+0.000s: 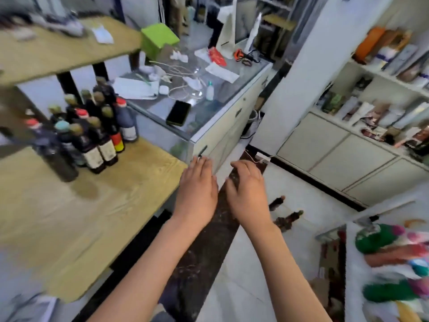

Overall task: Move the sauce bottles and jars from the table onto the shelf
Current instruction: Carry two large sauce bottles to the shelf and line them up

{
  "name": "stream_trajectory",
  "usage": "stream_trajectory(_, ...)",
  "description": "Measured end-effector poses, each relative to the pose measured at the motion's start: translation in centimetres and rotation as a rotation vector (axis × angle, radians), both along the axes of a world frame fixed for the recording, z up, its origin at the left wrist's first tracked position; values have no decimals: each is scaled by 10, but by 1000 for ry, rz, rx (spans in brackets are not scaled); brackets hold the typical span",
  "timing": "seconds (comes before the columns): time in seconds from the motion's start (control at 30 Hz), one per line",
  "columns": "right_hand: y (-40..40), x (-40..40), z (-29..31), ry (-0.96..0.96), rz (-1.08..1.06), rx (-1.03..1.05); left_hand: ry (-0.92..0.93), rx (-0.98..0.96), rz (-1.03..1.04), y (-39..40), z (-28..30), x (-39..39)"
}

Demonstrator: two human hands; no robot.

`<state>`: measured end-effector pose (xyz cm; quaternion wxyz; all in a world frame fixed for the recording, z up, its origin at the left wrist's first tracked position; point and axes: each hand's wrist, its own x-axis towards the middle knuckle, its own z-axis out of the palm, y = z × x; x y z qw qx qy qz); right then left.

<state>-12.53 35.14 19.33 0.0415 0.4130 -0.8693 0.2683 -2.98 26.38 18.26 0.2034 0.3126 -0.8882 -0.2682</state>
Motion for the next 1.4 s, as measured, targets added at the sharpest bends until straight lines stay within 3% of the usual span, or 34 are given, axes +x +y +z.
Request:
stream_trajectory(0.23, -101, 67, -35, -119, 101, 47, 37, 194, 236, -74, -35, 85)
stream_trajectory(0.57, -221, 121, -56, -236, 391, 92, 144, 246, 598, -166, -49, 146)
stream_trajectory(0.77, -294, 116, -65, -313, 516, 28, 209, 302, 811, -235, -53, 156)
stream_trajectory(0.93, -363, 100, -80, -421, 520, 88, 127, 354, 966, -322, -59, 162)
stream_trajectory(1.13, -436, 96, -88, -425, 635, 181, 23, 449, 1003, -395, -74, 151)
stream_trajectory(1.27, -459, 105, -100, -382, 682, 344, -163, 548, 903, -414, -89, 150)
stream_trajectory(1.4, -468, 107, -109, -376, 662, 375, -226, 448, 802, -410, -110, 152)
